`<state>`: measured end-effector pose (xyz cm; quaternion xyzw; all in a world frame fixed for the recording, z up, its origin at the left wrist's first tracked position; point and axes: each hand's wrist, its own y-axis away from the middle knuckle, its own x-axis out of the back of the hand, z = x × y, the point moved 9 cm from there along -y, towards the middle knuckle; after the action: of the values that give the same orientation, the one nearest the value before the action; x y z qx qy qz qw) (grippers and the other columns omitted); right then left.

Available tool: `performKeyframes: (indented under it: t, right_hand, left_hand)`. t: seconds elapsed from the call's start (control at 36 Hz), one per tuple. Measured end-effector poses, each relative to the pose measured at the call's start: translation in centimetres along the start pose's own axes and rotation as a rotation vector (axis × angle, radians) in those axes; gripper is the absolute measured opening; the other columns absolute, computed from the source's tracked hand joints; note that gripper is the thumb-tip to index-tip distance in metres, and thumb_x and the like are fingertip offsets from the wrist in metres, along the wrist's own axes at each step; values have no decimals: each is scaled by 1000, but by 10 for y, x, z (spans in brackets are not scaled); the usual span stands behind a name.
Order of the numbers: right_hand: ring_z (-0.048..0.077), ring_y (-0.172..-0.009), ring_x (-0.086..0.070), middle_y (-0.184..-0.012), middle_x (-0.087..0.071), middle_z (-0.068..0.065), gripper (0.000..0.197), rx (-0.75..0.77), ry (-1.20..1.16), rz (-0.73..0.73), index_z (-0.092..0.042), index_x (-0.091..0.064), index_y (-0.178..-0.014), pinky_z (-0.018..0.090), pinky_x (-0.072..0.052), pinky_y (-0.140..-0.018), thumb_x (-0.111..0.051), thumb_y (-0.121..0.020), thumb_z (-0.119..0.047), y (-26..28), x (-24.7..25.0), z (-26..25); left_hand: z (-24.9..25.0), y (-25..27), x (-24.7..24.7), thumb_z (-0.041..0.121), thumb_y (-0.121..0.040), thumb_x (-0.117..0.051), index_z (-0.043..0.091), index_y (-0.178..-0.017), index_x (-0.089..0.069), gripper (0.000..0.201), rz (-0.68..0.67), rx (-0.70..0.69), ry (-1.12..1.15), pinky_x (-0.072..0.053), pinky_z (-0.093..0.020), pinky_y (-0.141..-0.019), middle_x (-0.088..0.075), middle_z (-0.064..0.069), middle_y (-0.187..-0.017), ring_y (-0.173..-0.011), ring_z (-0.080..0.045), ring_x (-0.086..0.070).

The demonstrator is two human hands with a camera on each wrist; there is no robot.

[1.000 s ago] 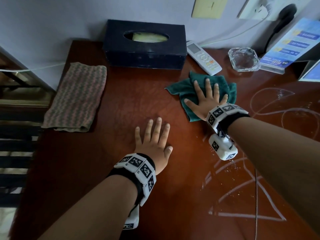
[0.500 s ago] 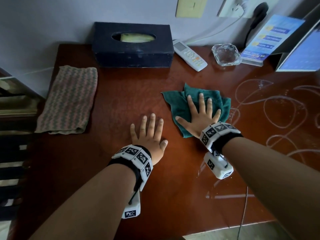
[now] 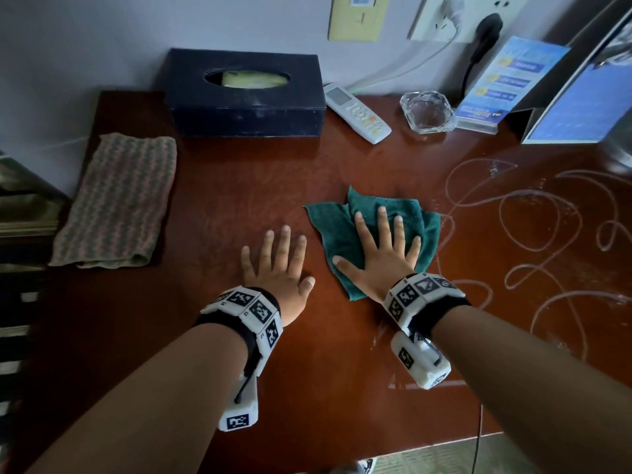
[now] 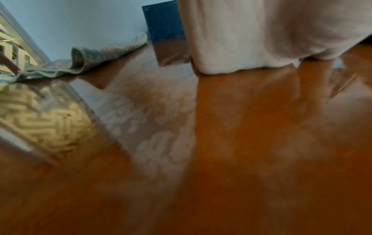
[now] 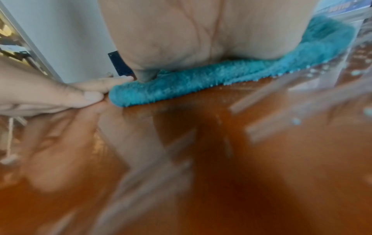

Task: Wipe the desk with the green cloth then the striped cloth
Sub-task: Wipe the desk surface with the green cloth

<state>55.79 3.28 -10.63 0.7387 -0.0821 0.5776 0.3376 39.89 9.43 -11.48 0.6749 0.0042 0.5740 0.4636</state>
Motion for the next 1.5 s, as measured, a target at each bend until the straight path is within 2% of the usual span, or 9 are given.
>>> performKeyframes:
  t: [0.44,0.69,0.86,0.92,1.0,1.08,1.17,1.31,1.5]
  right_hand:
    - [26,-140,32,-152,35,-4,85,69,4,-27,-44,22,-144,60,13,-111,-22,-81,-80,54,-24,8]
    - [24,-138,35,-150,39,-6,84,122,27,-67,-44,26,-141,59,16,-111,-19,-80,-80,88,-37,16]
    - [24,-138,36,-151,38,-2,80,143,18,-159,-40,21,-146,58,20,-109,-30,-90,-67,102,-33,15]
    - [23,-139,33,-152,35,1,77,124,-40,-135,-34,14,-150,56,22,-108,-35,-95,-55,102,-24,9]
    - [22,-141,28,-155,30,3,70,45,-162,-104,-23,9,-152,53,18,-111,-31,-99,-45,95,-17,3]
    - [24,-142,28,-154,32,2,73,-18,-182,-152,-22,16,-150,55,16,-112,-29,-99,-48,86,-31,-1]
    - [24,-141,30,-153,33,0,76,-14,-145,-109,-24,20,-149,56,18,-110,-27,-97,-54,77,-36,-4]
    - [23,-141,29,-154,32,-2,76,28,-115,-51,-27,19,-149,57,16,-111,-25,-95,-58,64,-31,-7]
    - [21,-140,31,-154,32,-2,72,174,-51,-47,-29,19,-148,55,20,-109,-21,-96,-58,76,-36,-5]
  left_hand:
    - [-1,2,2,48,-99,-9,26,-143,29,62,31,48,-12,11,-56,-112,41,-1,-147,-139,-25,32]
    - [22,39,2,41,-100,-9,19,-144,27,61,220,49,-11,11,-57,-112,35,-6,-151,-140,-24,28]
    - [34,68,-35,42,-101,-12,20,-142,31,63,130,77,101,12,-55,-111,37,-4,-149,-140,-23,29]
    - [35,69,-45,42,-101,-12,19,-143,29,63,93,92,108,10,-55,-112,38,-4,-148,-140,-23,29]
    - [36,67,-51,42,-100,-10,19,-143,30,63,83,106,97,12,-55,-111,45,-3,-140,-139,-24,31]
    - [34,65,-53,43,-100,-9,19,-142,30,62,83,109,93,13,-55,-110,45,-3,-142,-138,-24,32]
    - [34,63,-55,43,-100,-7,19,-142,31,62,72,120,88,14,-56,-110,48,-2,-138,-138,-23,33]
    - [34,61,-56,44,-100,-8,21,-140,33,62,52,136,86,14,-55,-111,45,-2,-143,-137,-23,34]
    - [31,62,-56,45,-99,-6,24,-129,39,58,50,159,98,15,-55,-110,51,1,-132,-137,-23,35]
